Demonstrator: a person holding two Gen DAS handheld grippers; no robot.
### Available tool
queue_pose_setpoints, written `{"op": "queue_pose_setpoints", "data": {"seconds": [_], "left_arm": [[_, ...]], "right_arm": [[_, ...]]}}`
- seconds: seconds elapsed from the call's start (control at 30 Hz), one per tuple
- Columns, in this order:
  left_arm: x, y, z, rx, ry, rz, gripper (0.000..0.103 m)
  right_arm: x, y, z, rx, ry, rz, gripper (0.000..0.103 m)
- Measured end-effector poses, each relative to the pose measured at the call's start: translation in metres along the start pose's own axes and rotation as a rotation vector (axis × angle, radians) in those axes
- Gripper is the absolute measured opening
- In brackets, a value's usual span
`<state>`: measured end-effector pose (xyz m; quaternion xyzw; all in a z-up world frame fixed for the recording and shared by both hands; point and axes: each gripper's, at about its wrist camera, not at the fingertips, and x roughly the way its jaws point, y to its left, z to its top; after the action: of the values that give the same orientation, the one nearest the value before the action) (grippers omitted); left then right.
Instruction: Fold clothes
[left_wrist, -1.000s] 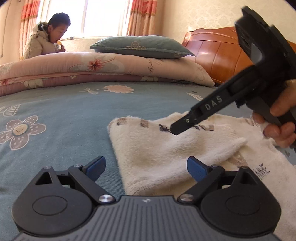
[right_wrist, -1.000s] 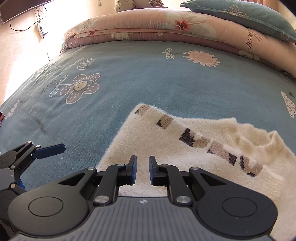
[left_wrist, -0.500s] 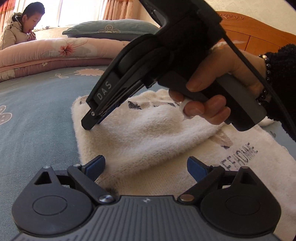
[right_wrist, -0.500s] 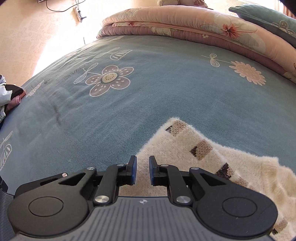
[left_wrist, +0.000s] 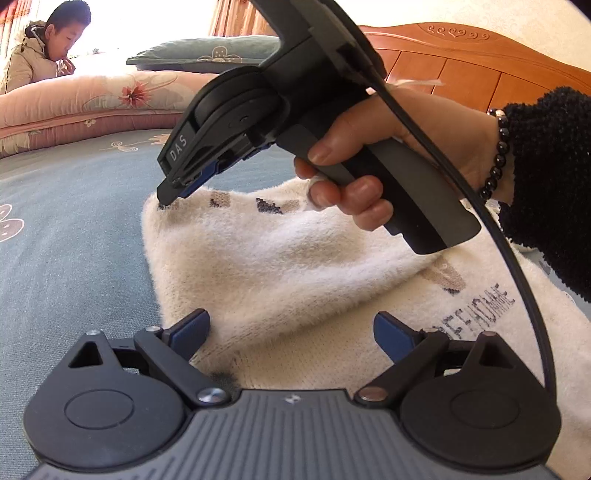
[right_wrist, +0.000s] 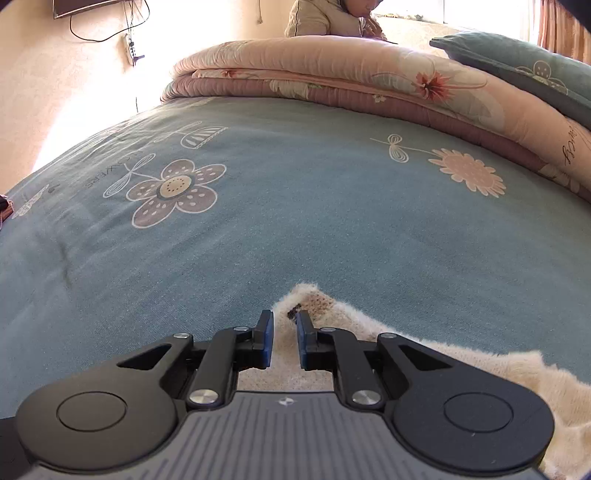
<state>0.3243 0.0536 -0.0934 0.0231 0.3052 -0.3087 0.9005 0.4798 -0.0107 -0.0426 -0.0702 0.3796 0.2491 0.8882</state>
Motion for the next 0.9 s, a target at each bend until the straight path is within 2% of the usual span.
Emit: {"op": "queue_pose_setpoints", "data": {"seconds": [0.13, 0.23, 0.43, 0.53, 0.63, 0.77, 0.9], "left_arm": [[0.0, 0.003, 0.001, -0.004, -0.001, -0.005, 0.095], [-0.002, 0.005, 0.002, -0.016, -0.002, -0.018, 0.095], [-0.009, 0.012, 0.006, -0.059, -0.01, -0.029, 0.095], [-0.012, 0.016, 0.006, -0.074, -0.011, -0.025, 0.095], [-0.012, 0.017, 0.006, -0.068, -0.003, -0.019, 0.095], [-0.012, 0.015, 0.006, -0.042, 0.012, 0.005, 0.095], [-0.013, 0.018, 0.009, -0.05, 0.013, 0.012, 0.095]], "right_arm": [[0.027, -0.009, -0.006, 0.018, 0.072, -0.037, 0.014], [0.026, -0.007, -0.007, 0.024, 0.066, -0.045, 0.014], [-0.024, -0.007, -0.014, -0.015, 0.043, -0.037, 0.025], [-0.046, -0.02, -0.031, 0.022, 0.055, -0.027, 0.027], [-0.054, -0.032, -0.057, 0.042, 0.104, -0.035, 0.03], [-0.066, -0.054, -0.089, 0.119, 0.132, -0.072, 0.031], [-0.091, -0.069, -0.098, 0.198, 0.12, -0.129, 0.031]]}}
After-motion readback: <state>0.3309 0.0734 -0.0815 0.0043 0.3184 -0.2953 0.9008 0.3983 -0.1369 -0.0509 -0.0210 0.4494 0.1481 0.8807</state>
